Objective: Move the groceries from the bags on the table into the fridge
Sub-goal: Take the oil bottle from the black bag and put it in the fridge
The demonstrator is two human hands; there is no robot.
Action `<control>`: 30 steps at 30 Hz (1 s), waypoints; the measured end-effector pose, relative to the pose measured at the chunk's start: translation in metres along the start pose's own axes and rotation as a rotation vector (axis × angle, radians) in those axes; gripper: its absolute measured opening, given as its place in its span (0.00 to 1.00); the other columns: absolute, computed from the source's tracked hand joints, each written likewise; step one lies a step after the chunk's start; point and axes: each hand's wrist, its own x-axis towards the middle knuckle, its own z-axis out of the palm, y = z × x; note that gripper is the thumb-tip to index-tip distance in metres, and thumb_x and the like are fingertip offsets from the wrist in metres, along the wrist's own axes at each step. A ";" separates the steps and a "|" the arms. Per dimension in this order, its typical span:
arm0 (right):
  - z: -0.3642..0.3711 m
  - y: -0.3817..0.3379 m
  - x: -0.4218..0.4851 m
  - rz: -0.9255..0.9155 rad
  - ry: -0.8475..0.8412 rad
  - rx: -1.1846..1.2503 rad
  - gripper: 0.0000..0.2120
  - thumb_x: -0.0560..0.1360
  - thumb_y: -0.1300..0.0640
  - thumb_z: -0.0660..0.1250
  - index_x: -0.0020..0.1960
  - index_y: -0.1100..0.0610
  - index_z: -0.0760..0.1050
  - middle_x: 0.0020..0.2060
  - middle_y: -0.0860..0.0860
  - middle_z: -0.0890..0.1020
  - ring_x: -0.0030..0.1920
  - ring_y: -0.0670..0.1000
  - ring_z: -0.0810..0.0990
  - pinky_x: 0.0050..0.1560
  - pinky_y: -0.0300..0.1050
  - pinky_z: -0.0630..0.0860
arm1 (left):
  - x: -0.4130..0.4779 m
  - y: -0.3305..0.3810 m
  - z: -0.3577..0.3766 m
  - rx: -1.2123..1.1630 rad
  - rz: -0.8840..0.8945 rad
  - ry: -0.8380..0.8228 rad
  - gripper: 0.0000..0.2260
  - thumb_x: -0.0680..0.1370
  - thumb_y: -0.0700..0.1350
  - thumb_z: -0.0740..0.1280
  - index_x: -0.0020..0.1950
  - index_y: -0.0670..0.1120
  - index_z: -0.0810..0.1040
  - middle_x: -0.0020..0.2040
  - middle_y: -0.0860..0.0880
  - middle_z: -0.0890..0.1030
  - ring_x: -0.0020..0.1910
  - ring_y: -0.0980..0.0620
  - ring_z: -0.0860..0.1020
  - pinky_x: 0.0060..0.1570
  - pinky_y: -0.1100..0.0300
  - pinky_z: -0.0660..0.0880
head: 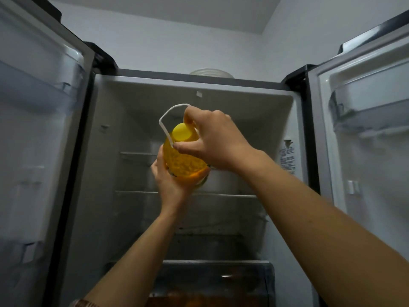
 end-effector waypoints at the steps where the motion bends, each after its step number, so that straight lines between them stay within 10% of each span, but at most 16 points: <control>1: 0.007 0.004 0.002 -0.001 0.005 0.001 0.18 0.71 0.42 0.71 0.52 0.53 0.71 0.40 0.49 0.77 0.40 0.52 0.77 0.38 0.43 0.73 | 0.003 -0.008 0.001 -0.004 0.006 -0.001 0.43 0.63 0.48 0.80 0.73 0.56 0.62 0.68 0.48 0.64 0.56 0.59 0.72 0.38 0.73 0.75; 13: 0.100 0.071 -0.001 0.166 0.103 0.157 0.21 0.67 0.40 0.74 0.50 0.52 0.75 0.43 0.49 0.81 0.44 0.51 0.79 0.43 0.49 0.78 | 0.041 -0.095 0.000 0.150 -0.037 -0.244 0.45 0.58 0.49 0.82 0.70 0.57 0.64 0.65 0.50 0.66 0.59 0.54 0.73 0.44 0.66 0.78; 18: 0.153 0.095 -0.014 0.245 0.000 0.255 0.17 0.68 0.45 0.76 0.49 0.48 0.71 0.43 0.45 0.78 0.45 0.48 0.78 0.42 0.43 0.76 | 0.078 -0.111 -0.028 0.245 -0.249 -0.578 0.25 0.72 0.31 0.69 0.65 0.49 0.74 0.60 0.47 0.78 0.61 0.47 0.76 0.47 0.58 0.79; 24: 0.209 0.127 -0.012 0.454 -0.021 0.328 0.18 0.68 0.51 0.76 0.56 0.51 0.77 0.48 0.49 0.82 0.49 0.49 0.79 0.48 0.42 0.74 | 0.104 -0.122 -0.023 0.341 -0.498 -0.623 0.10 0.81 0.45 0.59 0.46 0.51 0.79 0.50 0.47 0.81 0.52 0.48 0.79 0.57 0.48 0.76; 30: 0.236 0.152 0.003 0.589 -0.061 0.369 0.13 0.77 0.53 0.67 0.60 0.55 0.79 0.55 0.54 0.83 0.57 0.54 0.80 0.57 0.49 0.76 | 0.113 -0.138 -0.013 0.424 -0.540 -0.662 0.15 0.82 0.56 0.55 0.54 0.47 0.75 0.54 0.45 0.76 0.54 0.45 0.76 0.50 0.53 0.75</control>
